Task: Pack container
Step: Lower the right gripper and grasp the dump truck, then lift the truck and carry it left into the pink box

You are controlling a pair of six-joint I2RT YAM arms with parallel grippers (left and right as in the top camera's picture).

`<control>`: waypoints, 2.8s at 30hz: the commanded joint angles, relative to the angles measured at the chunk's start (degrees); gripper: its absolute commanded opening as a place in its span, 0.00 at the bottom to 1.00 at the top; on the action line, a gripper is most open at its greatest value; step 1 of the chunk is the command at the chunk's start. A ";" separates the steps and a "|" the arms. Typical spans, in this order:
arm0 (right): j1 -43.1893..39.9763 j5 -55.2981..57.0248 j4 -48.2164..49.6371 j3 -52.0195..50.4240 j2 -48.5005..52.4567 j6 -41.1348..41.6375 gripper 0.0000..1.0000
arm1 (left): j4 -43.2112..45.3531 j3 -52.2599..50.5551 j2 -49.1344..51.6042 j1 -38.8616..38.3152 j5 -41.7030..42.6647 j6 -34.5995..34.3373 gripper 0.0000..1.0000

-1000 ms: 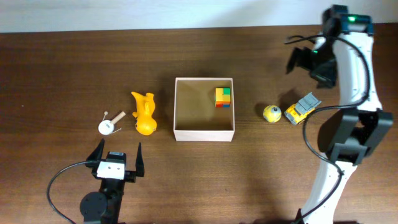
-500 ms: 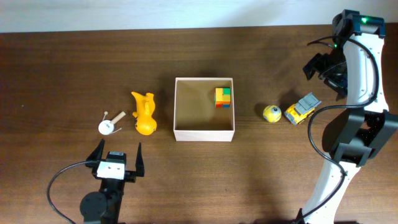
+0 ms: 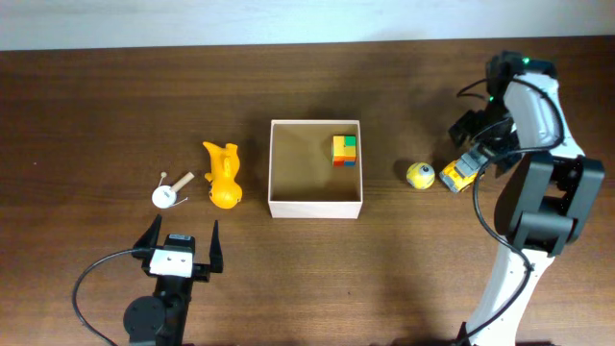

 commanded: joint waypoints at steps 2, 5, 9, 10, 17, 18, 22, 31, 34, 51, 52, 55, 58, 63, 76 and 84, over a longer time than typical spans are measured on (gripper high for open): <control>1.73 -0.92 4.76 -4.76 0.22 0.33 0.99 | -0.17 -0.31 -0.48 0.20 -0.39 0.96 0.99; 1.95 -2.69 7.48 -6.82 0.22 0.15 1.00 | -0.17 -0.31 -0.48 0.20 -0.39 0.94 0.99; 2.12 -2.86 9.18 -7.74 0.22 0.15 0.94 | -0.17 -0.31 -0.48 0.20 -0.39 0.94 0.99; 2.10 -2.84 9.33 -7.76 0.22 0.15 0.90 | -0.17 -0.31 -0.48 0.20 -0.39 0.94 0.99; 2.16 -2.86 11.43 -7.78 0.22 -0.92 0.78 | -0.17 -0.31 -0.48 0.17 -0.39 0.94 0.99; 2.19 -2.86 11.63 -7.78 0.22 -0.94 0.78 | -0.17 -0.31 -0.48 0.20 -0.39 0.94 0.99; 2.21 -2.91 12.07 -7.78 0.22 -2.16 0.78 | -0.17 -0.31 -0.48 0.20 -0.39 0.96 0.99; 2.27 -2.84 12.66 -7.78 0.22 -13.38 0.72 | -0.17 -0.31 -0.48 0.20 -0.39 0.94 0.99; 2.25 -2.86 12.63 -7.78 0.22 -15.80 0.64 | -0.17 -0.31 -0.48 0.20 -0.39 0.94 0.99; 2.51 -3.26 11.67 -7.61 0.07 -16.79 0.49 | -0.17 -0.31 -0.48 0.20 -0.39 0.94 0.99; 2.51 -4.02 11.65 -7.54 -0.04 -17.68 0.49 | -0.17 -0.31 -0.48 0.17 -0.39 0.94 0.99; 2.51 -6.64 11.37 -6.80 -0.35 -20.39 0.49 | -0.17 -0.31 -0.48 0.20 -0.39 0.96 0.99; 2.51 -10.88 11.08 -5.66 -0.81 -23.58 0.49 | -0.17 -0.31 -0.48 0.20 -0.39 0.94 0.99; 2.51 -16.59 9.05 -2.49 -1.33 -28.57 0.49 | -0.17 -0.31 -0.48 0.17 -0.42 0.94 0.99; 2.51 -25.83 1.40 9.07 -1.66 -36.79 0.49 | -0.17 -0.31 -0.48 0.17 -0.39 0.94 0.99; 2.64 -55.06 0.39 11.43 -1.66 -43.10 0.49 | -0.17 -0.31 -0.48 0.20 -0.39 0.94 0.99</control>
